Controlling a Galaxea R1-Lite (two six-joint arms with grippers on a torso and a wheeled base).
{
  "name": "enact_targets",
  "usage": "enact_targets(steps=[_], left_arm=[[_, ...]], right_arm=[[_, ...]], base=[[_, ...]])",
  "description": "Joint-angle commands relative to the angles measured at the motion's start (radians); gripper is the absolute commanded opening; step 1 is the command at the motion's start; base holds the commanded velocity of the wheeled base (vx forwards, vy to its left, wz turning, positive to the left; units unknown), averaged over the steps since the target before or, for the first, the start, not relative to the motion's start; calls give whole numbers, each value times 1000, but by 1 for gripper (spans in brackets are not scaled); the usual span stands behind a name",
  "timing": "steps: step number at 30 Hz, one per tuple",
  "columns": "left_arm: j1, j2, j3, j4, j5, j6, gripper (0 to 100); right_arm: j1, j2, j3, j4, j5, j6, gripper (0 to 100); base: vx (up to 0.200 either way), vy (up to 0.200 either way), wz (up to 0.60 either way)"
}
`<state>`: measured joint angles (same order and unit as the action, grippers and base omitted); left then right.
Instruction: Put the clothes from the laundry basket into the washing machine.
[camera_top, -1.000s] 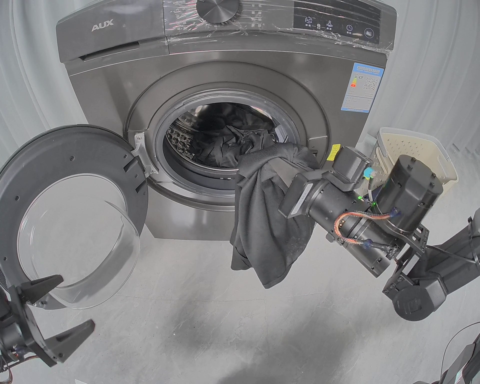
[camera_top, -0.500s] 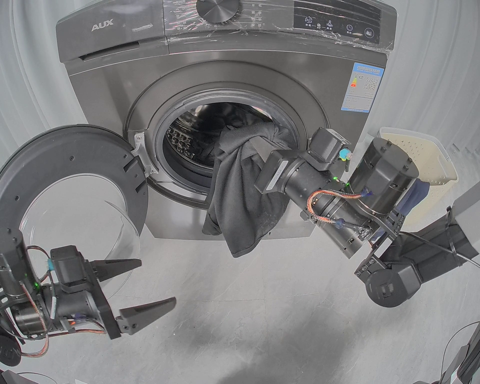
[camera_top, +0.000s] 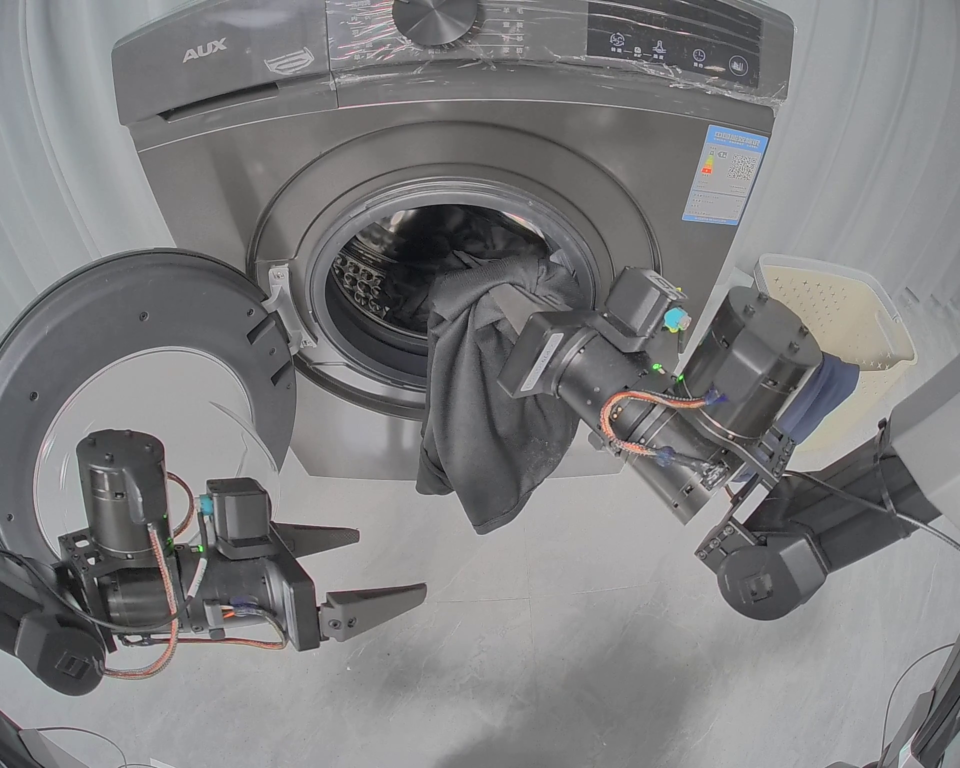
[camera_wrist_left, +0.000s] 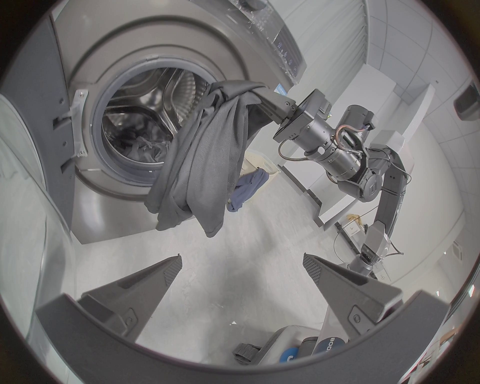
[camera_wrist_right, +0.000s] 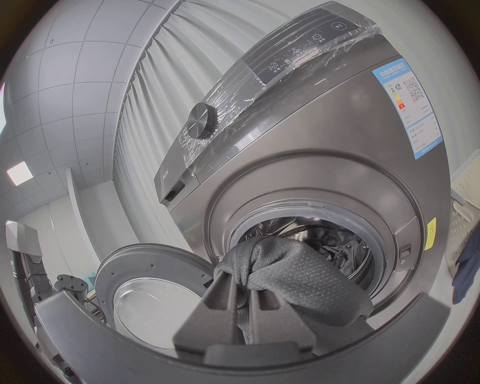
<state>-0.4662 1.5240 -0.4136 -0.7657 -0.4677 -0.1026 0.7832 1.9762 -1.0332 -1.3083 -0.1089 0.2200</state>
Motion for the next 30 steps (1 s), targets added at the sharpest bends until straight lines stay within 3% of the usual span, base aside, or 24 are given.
enact_targets(steps=[1, 4, 5, 9, 17, 22, 30], left_arm=[[-19, 73, -36, -1, 1, -19, 100], [-20, 82, -48, -1, 1, -28, 100], [-20, 113, -68, -3, 1, -49, 100], [-20, 165, -94, -15, 1, -55, 100], [-11, 363, -128, -228, 3, -65, 100], [-14, 467, -182, -303, 4, -114, 100], [3, 565, -260, -333, 17, -115, 100]], right_arm=[[11, 20, -5, -2, 0, -1, 0], [16, 20, -10, -2, 0, -1, 0], [25, 21, -21, -2, 0, -1, 0], [33, 23, -31, -3, 2, -1, 0], [48, 27, -33, -5, 0, -1, 0], [51, 27, -33, -20, 0, -2, 0], [57, 29, -28, -28, 0, -2, 0]], base=[[0, 0, 0], [0, 0, 0], [0, 0, 0], [0, 0, 0], [0, 0, 0], [0, 0, 0], [0, 0, 0]])
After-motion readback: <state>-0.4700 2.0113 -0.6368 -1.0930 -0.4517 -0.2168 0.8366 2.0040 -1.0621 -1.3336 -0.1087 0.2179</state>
